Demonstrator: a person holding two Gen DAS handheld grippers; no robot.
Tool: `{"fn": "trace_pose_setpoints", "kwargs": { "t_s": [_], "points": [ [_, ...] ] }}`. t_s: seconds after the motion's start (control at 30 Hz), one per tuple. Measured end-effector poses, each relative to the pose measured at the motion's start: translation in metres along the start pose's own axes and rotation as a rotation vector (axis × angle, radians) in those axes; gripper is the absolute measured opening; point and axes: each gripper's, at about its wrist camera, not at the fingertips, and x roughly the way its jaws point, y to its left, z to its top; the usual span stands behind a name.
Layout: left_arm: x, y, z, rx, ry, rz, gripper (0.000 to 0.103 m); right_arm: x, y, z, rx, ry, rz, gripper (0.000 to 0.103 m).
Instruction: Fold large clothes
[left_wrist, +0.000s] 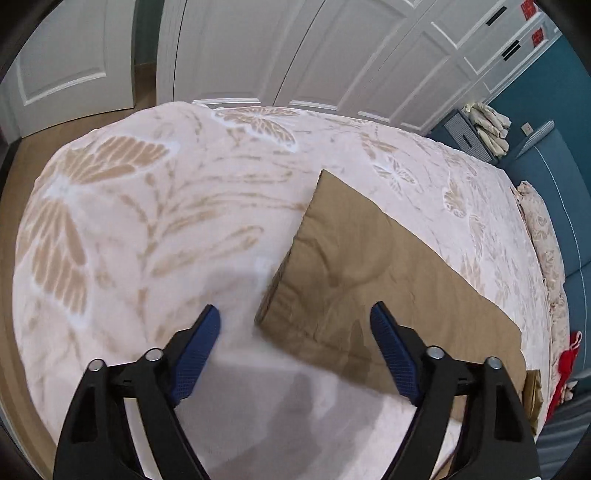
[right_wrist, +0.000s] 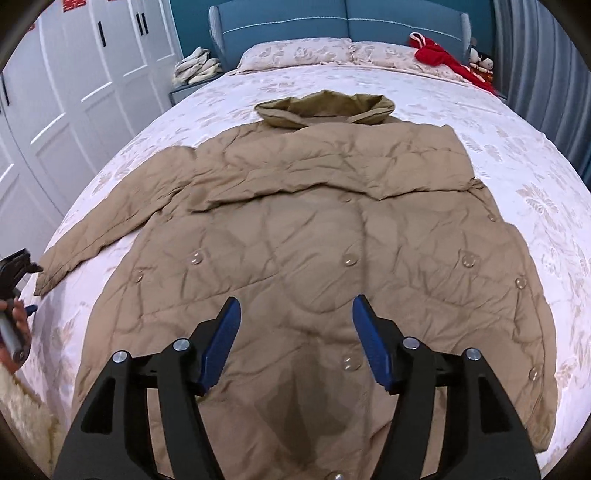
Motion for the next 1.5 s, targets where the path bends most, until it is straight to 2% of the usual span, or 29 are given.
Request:
{"fn": "trace_pose_setpoints", "kwargs": {
  "t_s": [0.07, 0.13, 0.17, 0.2, 0.33, 0.4, 0.5, 0.57, 0.67, 0.73, 0.77, 0.8, 0.83, 0.87, 0.9, 0.93, 1.0, 1.07, 1.13, 1.3, 1.4, 1.5],
  "points": [
    [0.003, -0.006, 0.002, 0.033, -0.006, 0.004, 0.058, -0.001, 0.004, -0.003, -0.004, 0.001, -0.008, 0.061],
    [0.008, -0.011, 0.007, 0.052, 0.012, 0.001, 0.028, -0.001, 0.006, -0.004, -0.015, 0.002, -0.013, 0.061],
    [0.008, -0.012, 0.009, 0.057, 0.015, -0.009, 0.018, -0.001, 0.006, -0.004, -0.017, 0.002, -0.016, 0.061],
    [0.008, -0.012, 0.011, 0.061, 0.021, -0.023, 0.002, -0.001, 0.006, -0.005, -0.016, 0.003, -0.013, 0.061],
    [-0.032, -0.043, 0.015, 0.157, -0.074, -0.078, 0.001, -0.003, -0.002, -0.006, 0.007, 0.007, -0.006, 0.061],
    [-0.062, -0.072, 0.012, 0.223, -0.113, -0.142, 0.001, -0.005, -0.008, -0.007, 0.020, 0.004, -0.003, 0.061],
    [-0.123, -0.136, -0.005, 0.370, -0.185, -0.275, 0.001, -0.009, -0.020, -0.008, 0.040, -0.003, -0.001, 0.061],
    [-0.171, -0.194, -0.036, 0.492, -0.217, -0.402, 0.001, -0.013, -0.031, -0.007, 0.059, -0.012, -0.005, 0.061],
    [-0.209, -0.262, -0.089, 0.631, -0.194, -0.540, 0.001, -0.022, -0.058, -0.007, 0.105, -0.030, -0.025, 0.061],
    [-0.222, -0.309, -0.140, 0.720, -0.135, -0.622, 0.004, -0.027, -0.078, -0.009, 0.138, -0.037, -0.048, 0.061],
    [-0.221, -0.329, -0.168, 0.767, -0.098, -0.632, 0.008, -0.029, -0.088, -0.010, 0.155, -0.038, -0.059, 0.061],
    [-0.218, -0.341, -0.189, 0.796, -0.069, -0.639, 0.027, -0.032, -0.099, -0.011, 0.171, -0.039, -0.071, 0.061],
    [-0.210, -0.353, -0.219, 0.816, -0.019, -0.649, 0.062, -0.034, -0.110, -0.012, 0.185, -0.040, -0.083, 0.061],
    [-0.202, -0.356, -0.245, 0.801, 0.027, -0.658, 0.073, -0.036, -0.121, -0.014, 0.198, -0.041, -0.094, 0.061],
    [-0.197, -0.353, -0.258, 0.784, 0.048, -0.668, 0.077, -0.038, -0.130, -0.015, 0.207, -0.040, -0.103, 0.061],
    [-0.190, -0.345, -0.276, 0.762, 0.080, -0.679, 0.077, -0.039, -0.137, -0.017, 0.215, -0.038, -0.114, 0.061],
    [-0.172, -0.323, -0.301, 0.751, 0.138, -0.643, 0.079, -0.041, -0.154, -0.020, 0.229, -0.036, -0.130, 0.062],
    [-0.155, -0.294, -0.307, 0.714, 0.176, -0.602, 0.079, -0.040, -0.163, -0.021, 0.229, -0.033, -0.135, 0.062],
    [-0.136, -0.259, -0.298, 0.653, 0.187, -0.542, 0.079, -0.033, -0.167, -0.016, 0.213, -0.029, -0.124, 0.062],
    [-0.089, -0.193, -0.267, 0.544, 0.167, -0.301, 0.078, -0.006, -0.152, 0.021, 0.229, -0.013, 0.058, 0.062],
    [-0.075, -0.168, -0.246, 0.477, 0.184, -0.263, 0.078, 0.015, -0.128, 0.050, 0.227, -0.011, 0.175, 0.062],
    [-0.066, -0.151, -0.234, 0.469, 0.174, -0.232, 0.078, 0.045, -0.099, 0.073, 0.229, 0.020, 0.251, 0.062]
  ]
}}
